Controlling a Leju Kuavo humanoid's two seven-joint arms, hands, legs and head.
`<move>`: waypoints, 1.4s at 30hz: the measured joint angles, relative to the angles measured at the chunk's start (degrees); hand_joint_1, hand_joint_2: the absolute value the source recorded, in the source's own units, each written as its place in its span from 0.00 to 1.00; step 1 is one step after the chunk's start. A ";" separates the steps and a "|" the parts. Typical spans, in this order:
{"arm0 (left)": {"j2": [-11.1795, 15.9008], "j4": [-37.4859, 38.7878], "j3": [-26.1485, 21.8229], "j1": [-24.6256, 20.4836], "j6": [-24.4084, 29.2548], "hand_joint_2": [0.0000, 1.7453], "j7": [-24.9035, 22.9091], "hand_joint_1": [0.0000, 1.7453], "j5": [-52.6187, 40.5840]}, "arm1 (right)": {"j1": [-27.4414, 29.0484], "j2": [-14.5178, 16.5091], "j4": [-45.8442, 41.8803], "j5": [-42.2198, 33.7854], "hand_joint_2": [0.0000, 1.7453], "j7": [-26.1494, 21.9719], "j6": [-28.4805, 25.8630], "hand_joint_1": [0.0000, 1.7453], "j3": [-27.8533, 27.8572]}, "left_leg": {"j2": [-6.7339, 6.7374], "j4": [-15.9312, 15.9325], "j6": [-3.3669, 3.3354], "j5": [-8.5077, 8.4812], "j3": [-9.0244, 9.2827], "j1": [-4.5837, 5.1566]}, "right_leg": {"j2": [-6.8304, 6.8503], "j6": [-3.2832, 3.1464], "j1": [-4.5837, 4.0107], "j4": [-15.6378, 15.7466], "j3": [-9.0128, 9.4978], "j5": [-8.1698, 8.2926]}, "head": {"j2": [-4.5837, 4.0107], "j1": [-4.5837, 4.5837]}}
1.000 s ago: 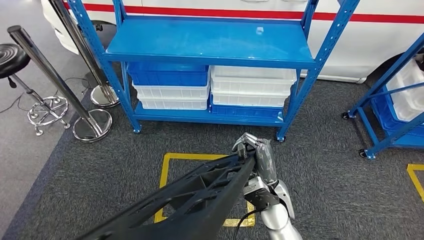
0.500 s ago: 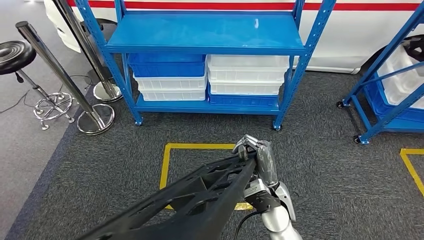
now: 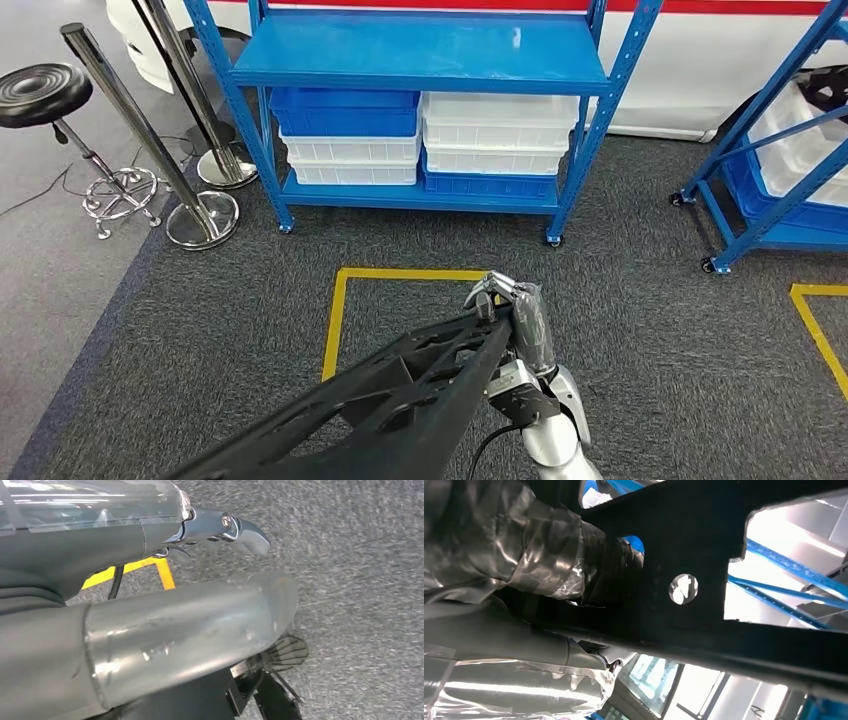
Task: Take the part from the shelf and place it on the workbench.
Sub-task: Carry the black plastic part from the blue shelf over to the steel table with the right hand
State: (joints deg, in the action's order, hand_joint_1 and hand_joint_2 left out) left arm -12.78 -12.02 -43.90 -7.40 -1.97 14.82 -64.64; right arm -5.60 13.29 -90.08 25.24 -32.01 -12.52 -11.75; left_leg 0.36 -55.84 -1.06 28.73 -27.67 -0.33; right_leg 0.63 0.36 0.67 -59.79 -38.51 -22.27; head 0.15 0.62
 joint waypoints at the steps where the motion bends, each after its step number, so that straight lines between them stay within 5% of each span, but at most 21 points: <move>1: -0.01 0.00 -0.01 0.03 0.00 0.00 0.00 0.00 -0.01 | 0.03 -0.01 0.00 0.00 0.00 0.01 0.00 1.00 0.01 | 0.14 0.18 -0.47 -0.72 -0.54 -0.12 | -0.15 0.17 0.03 -1.78 -0.74 -2.03 | 0.00 -0.01; 3: 0.01 0.00 -0.02 0.03 -0.03 0.00 0.00 0.00 -0.03 | 0.06 -0.04 0.00 0.00 0.00 0.02 -0.03 1.00 0.02 | 0.28 0.15 -0.95 -2.00 -1.96 -0.07 | -0.33 0.34 0.11 -8.62 -2.84 -7.75 | 0.00 -0.01; 5: 0.01 0.00 -0.03 0.07 -0.12 0.00 0.01 0.00 -0.08 | 0.12 -0.07 0.01 0.00 0.00 0.02 -0.10 1.00 0.02 | 0.29 -0.16 -0.90 -3.07 -3.61 0.04 | -0.37 0.53 0.11 -14.69 -3.82 -10.28 | 0.00 -0.01; 7: 0.00 0.00 -0.03 0.10 -0.17 0.00 0.04 0.00 -0.13 | 0.17 -0.09 0.01 0.00 0.00 0.02 -0.13 1.00 0.02 | 0.28 -0.74 -0.68 -3.75 -5.12 0.08 | -0.37 0.48 0.11 -13.54 -1.23 -8.40 | 0.00 -0.01; 9: -0.01 0.00 -0.03 0.09 -0.17 0.00 0.12 0.00 -0.19 | 0.11 -0.09 -0.01 0.00 0.00 0.02 -0.13 1.00 0.01 | 0.25 -1.57 -0.31 -4.14 -6.35 0.15 | -0.37 0.10 0.04 -6.08 4.50 -6.75 | 0.00 -0.01; 11: -0.01 0.00 -0.03 0.08 -0.16 0.00 0.24 0.00 -0.26 | 0.04 -0.08 -0.03 0.00 0.00 0.01 -0.17 1.00 0.01 | 0.23 -2.24 0.24 -4.49 -7.08 0.28 | -0.41 -0.39 -0.19 -0.60 7.96 -7.18 | 0.00 0.00; 15: 0.01 0.00 -0.03 0.08 -0.15 0.00 0.45 0.00 -0.34 | 0.09 -0.05 -0.04 0.00 0.00 -0.01 -0.24 1.00 0.02 | 0.19 -3.22 1.77 -4.29 -7.87 0.17 | -0.34 -1.87 -0.19 0.62 7.59 -6.72 | 0.00 0.01; 17: 0.01 0.00 -0.03 0.10 -0.15 0.00 0.50 0.00 -0.34 | 0.09 -0.01 -0.03 0.00 0.00 -0.01 -0.24 1.00 0.02 | 0.11 -7.92 2.51 -0.65 -9.79 -0.07 | -0.22 -2.63 -0.05 0.80 6.97 -5.95 | 0.00 0.01; 20: 0.01 0.00 -0.03 0.18 -0.15 0.00 0.50 0.00 -0.34 | 0.21 0.00 -0.02 0.00 0.00 -0.01 -0.24 1.00 0.02 | 0.10 -17.84 3.09 4.52 -13.15 -0.26 | -0.21 -2.85 -0.22 0.66 5.62 -5.04 | 0.00 0.01; 22: 0.00 0.00 -0.03 0.24 -0.15 0.00 0.50 0.00 -0.34 | 0.29 -0.01 -0.02 0.00 0.00 -0.01 -0.24 1.00 0.02 | 0.08 -16.41 2.88 3.08 -11.27 -0.27 | -0.23 -2.77 -0.37 0.53 4.99 -4.60 | 0.00 0.02; 24: 0.05 0.00 -0.03 0.19 -0.15 0.00 0.50 0.00 -0.34 | 0.30 0.01 -0.02 0.00 0.00 -0.01 -0.24 1.00 0.02 | 0.02 -8.24 1.99 0.15 -6.10 -0.06 | -0.25 -2.60 -0.53 0.47 4.77 -4.33 | 0.00 0.01; 26: 0.15 0.00 -0.03 0.13 -0.13 0.00 0.51 0.00 -0.34 | 0.28 0.01 -0.02 0.00 0.00 0.00 -0.24 1.00 0.01 | 0.03 -2.43 1.12 -1.07 -2.66 0.36 | -0.22 -2.15 -0.55 0.49 4.65 -4.01 | 0.00 0.00; 29: 0.20 0.00 -0.03 0.16 -0.11 0.00 0.51 0.00 -0.34 | 0.27 0.01 -0.07 0.01 0.00 -0.01 -0.24 1.00 -0.02 | 0.08 -0.69 0.29 -1.61 -2.20 0.56 | -0.11 -1.15 -0.40 0.65 4.50 -3.51 | 0.00 0.01; 31: 0.19 0.00 -0.03 0.12 -0.11 0.00 0.53 0.00 -0.34 | 0.24 0.00 -0.15 0.02 0.00 -0.01 -0.25 1.00 -0.01 | 0.18 0.32 -0.39 -2.44 -2.15 0.18 | -0.27 -0.53 -0.40 -0.82 3.78 -4.77 | 0.00 0.00; 34: 0.16 0.00 -0.04 0.16 -0.23 0.00 0.69 0.00 -0.32 | 0.39 -0.07 -0.19 0.02 0.00 -0.02 -0.29 1.00 0.02 | 0.31 0.62 -0.81 -3.13 -2.75 0.03 | -0.49 0.28 -0.05 -10.54 -0.57 -10.35 | 0.00 0.00; 36: 0.15 0.00 -0.05 0.28 -0.40 0.00 0.80 0.00 -0.28 | 0.60 -0.11 -0.17 0.02 0.00 -0.01 -0.31 1.00 0.04 | 0.31 0.29 -0.73 -3.27 -3.25 -0.02 | -0.50 0.78 0.28 -14.92 -2.37 -11.48 | 0.00 0.00; 37: 0.11 0.00 -0.06 0.32 -0.48 0.00 0.83 0.00 -0.26 | 0.64 -0.11 -0.17 0.01 0.00 -0.01 -0.30 1.00 0.04 | 0.28 -0.05 -0.61 -3.24 -3.46 -0.11 | -0.48 0.97 0.48 -13.74 -1.57 -10.28 | 0.00 -0.01; 40: 0.00 0.00 -0.07 0.29 -0.58 0.00 0.92 0.00 -0.26 | 0.60 -0.12 -0.17 0.01 0.00 -0.01 -0.30 1.00 0.04 | 0.16 -1.67 0.22 -2.66 -4.18 -0.27 | -0.47 1.10 0.86 -3.49 3.97 -5.78 | 0.00 0.00; 42: -0.01 0.00 -0.07 0.25 -0.65 0.00 1.05 0.00 -0.27 | 0.64 -0.13 -0.18 0.02 0.00 0.01 -0.31 1.00 0.07 | 0.14 -2.46 0.94 -2.41 -4.82 -0.11 | -0.58 0.46 0.66 -0.96 4.90 -5.65 | 0.00 0.01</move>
State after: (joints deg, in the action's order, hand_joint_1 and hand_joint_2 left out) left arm -12.79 -12.02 -43.97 -7.15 -2.62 15.87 -64.91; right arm -4.96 13.16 -90.26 25.27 -32.01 -12.83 -11.69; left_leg 0.50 -58.30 -0.12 26.32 -32.50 -0.43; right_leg 0.05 0.83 1.33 -60.75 -33.61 -27.92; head 0.15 0.62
